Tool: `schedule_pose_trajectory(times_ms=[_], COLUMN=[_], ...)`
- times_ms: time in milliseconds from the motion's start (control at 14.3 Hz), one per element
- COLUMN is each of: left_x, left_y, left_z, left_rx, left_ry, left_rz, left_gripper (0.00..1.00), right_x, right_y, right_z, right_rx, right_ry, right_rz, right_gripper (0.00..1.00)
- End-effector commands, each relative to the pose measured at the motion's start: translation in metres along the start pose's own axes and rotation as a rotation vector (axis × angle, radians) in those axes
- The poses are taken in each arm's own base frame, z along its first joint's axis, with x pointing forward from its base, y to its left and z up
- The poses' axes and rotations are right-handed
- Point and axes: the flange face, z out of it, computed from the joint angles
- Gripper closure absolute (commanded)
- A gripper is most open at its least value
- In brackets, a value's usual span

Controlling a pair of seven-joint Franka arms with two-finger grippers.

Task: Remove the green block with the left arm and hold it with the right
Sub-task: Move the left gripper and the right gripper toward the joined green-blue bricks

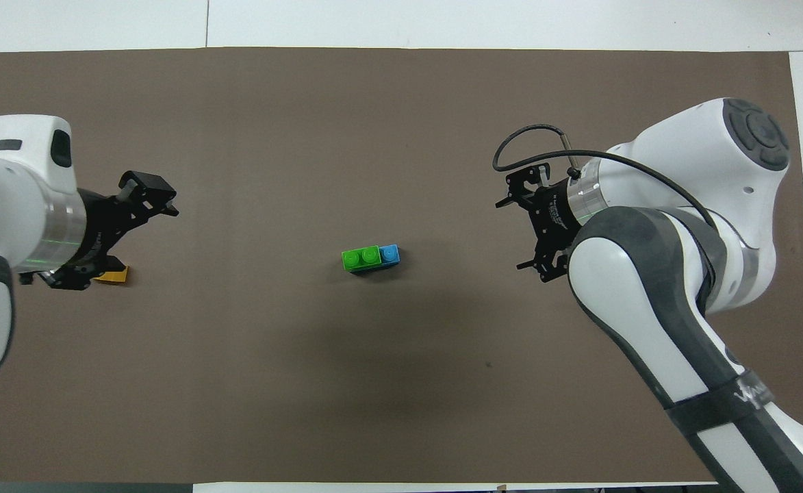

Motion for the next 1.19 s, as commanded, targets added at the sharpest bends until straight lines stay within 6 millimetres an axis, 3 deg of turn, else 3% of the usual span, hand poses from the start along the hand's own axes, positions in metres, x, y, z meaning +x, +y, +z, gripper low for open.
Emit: schedule_pose_trajectory(times_ms=[0, 210, 280, 701, 1121], left_x=[-0.024, -0.052, -0.06, -0.112, -0.146], left_y=[0.005, 0.029, 0.039, 0.08, 0.098], left_z=[0.021, 0.048, 0.06, 0.119, 0.162], left_rx=[-0.037, -0.031, -0.031, -0.01, -0.039], left_ry=[-0.002, -0.018, -0.021, -0.042, -0.064], left_rz=[-0.201, -0.387, -0.456, -0.7, -0.992], left_gripper=[0.0, 0.0, 0.0, 0.0, 0.0], right_x=[-0.006, -0.019, -0.014, -0.044, -0.059], right_y=[-0.008, -0.011, -0.013, -0.019, -0.012], right_z=[0.024, 0.047, 0.06, 0.127, 0.153], right_rx=[0.04, 0.086, 0.076, 0.09, 0.09], right_ry=[-0.063, -0.091, -0.097, -0.128, -0.121], right_rz=[0.104, 0.157, 0.172, 0.193, 0.179], right_gripper=[0.04, 0.04, 0.04, 0.04, 0.04])
